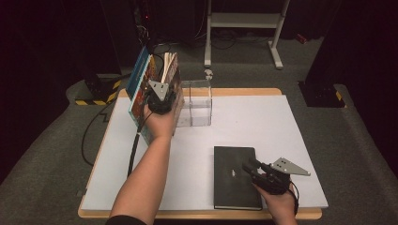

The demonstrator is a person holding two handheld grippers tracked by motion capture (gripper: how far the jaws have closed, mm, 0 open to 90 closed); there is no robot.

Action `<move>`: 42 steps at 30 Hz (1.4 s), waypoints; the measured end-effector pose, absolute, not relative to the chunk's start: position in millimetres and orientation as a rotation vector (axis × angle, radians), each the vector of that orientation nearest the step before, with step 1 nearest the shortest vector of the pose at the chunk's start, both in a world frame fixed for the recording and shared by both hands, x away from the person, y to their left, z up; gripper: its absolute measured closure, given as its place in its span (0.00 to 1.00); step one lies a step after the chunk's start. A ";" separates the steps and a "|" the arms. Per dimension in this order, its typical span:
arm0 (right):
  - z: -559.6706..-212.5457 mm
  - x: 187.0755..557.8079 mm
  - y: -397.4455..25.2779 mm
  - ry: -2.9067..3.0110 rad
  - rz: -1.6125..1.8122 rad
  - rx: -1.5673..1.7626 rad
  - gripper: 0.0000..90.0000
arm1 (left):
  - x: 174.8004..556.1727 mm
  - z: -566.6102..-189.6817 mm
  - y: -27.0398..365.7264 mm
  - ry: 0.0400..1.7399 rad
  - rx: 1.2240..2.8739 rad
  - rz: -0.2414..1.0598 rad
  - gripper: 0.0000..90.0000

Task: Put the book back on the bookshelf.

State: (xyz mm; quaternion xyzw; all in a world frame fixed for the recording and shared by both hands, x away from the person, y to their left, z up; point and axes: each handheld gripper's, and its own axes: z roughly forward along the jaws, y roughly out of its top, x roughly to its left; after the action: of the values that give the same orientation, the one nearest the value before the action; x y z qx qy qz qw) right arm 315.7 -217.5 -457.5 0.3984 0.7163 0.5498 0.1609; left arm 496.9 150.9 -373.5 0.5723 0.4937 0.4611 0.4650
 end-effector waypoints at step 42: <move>-467.1 319.1 -208.9 2.107 1.513 1.124 0.60 | 369.1 -412.1 166.4 1.149 1.545 0.868 0.53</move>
State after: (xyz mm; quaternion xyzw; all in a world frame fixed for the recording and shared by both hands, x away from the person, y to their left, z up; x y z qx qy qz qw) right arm 319.1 -208.9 -467.1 0.3927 0.7360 0.5286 0.1569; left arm 369.1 166.4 -412.1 0.6367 0.4735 0.3578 0.4923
